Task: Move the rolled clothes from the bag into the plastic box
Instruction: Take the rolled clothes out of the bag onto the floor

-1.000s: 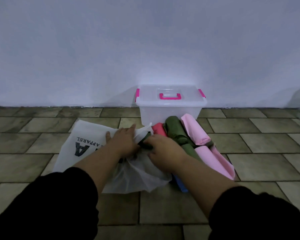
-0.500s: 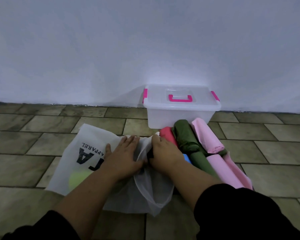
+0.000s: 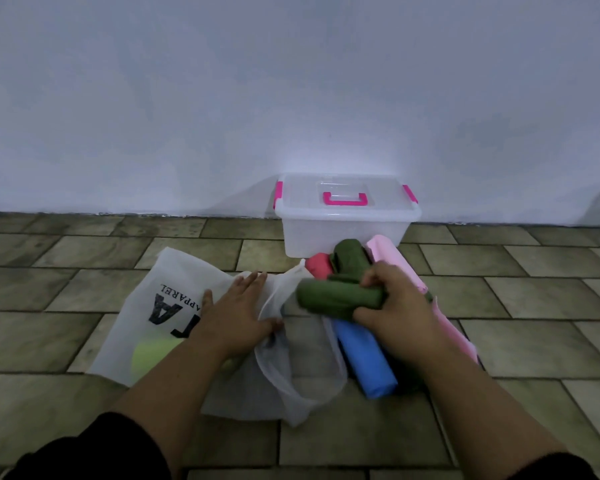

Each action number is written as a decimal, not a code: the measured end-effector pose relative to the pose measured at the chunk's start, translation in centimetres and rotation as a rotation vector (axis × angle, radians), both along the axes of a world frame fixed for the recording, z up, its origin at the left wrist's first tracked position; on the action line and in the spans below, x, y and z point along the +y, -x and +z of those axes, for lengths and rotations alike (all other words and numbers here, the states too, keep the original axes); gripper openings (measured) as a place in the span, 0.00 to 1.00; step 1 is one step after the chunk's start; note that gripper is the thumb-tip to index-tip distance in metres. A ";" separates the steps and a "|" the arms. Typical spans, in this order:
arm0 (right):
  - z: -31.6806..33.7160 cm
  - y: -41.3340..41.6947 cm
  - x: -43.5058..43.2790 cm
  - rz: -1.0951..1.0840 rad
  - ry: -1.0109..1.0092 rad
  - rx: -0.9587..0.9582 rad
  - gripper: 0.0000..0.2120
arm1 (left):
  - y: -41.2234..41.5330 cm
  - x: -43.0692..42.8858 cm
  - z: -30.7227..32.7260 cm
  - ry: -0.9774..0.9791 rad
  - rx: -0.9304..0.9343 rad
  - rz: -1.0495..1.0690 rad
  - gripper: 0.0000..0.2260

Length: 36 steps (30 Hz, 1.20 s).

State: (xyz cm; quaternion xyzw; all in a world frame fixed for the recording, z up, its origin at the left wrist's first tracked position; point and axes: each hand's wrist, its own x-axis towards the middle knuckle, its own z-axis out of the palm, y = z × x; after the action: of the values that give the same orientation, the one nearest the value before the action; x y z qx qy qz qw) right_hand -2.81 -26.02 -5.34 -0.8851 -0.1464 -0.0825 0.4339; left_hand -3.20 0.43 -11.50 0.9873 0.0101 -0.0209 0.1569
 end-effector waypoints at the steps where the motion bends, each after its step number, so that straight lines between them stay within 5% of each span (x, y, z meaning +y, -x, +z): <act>1: 0.1 0.5 -1.7 -0.096 -0.045 -0.042 0.18 | 0.0 -0.1 -0.1 -0.009 0.003 0.001 0.42; 5: -1.4 2.9 -6.0 -0.412 0.012 -0.194 0.16 | 0.1 -0.5 0.3 -0.048 0.003 -0.008 0.42; 10: -4.1 4.4 -6.5 -0.346 0.301 -0.050 0.17 | 1.9 -1.5 0.6 -0.206 -0.123 0.067 0.41; 15: -2.3 4.1 -5.9 -0.434 0.536 -0.034 0.15 | 4.8 -2.9 -0.2 -0.319 -0.021 0.097 0.40; 19: -1.5 5.8 -1.4 -0.257 0.321 -0.249 0.17 | 6.0 -3.0 0.0 -0.305 -0.008 0.032 0.39; 23: -4.4 8.9 5.5 0.179 0.215 -0.025 0.22 | 7.4 -1.9 1.4 -0.133 -0.089 0.019 0.35; 26: -6.7 9.4 6.4 0.180 0.222 0.072 0.29 | 8.2 1.5 2.6 -0.038 -0.370 0.331 0.32; 29: -7.6 9.1 5.7 0.112 0.174 0.140 0.33 | 8.0 6.7 3.7 0.038 -0.294 0.675 0.34; 32: -7.7 9.1 5.8 0.075 0.105 0.150 0.33 | 7.5 9.0 3.1 0.211 -0.114 0.704 0.32; 36: -8.1 10.0 5.4 0.083 0.218 0.060 0.32 | 7.4 9.0 2.7 0.166 -0.231 0.643 0.18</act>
State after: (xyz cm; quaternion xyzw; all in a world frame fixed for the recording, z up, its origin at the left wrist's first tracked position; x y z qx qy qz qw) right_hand -12.79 -20.58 -13.45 -0.9223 -0.1778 -0.0216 0.3426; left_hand -10.62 9.39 -8.79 0.9133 0.3010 0.1409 0.2352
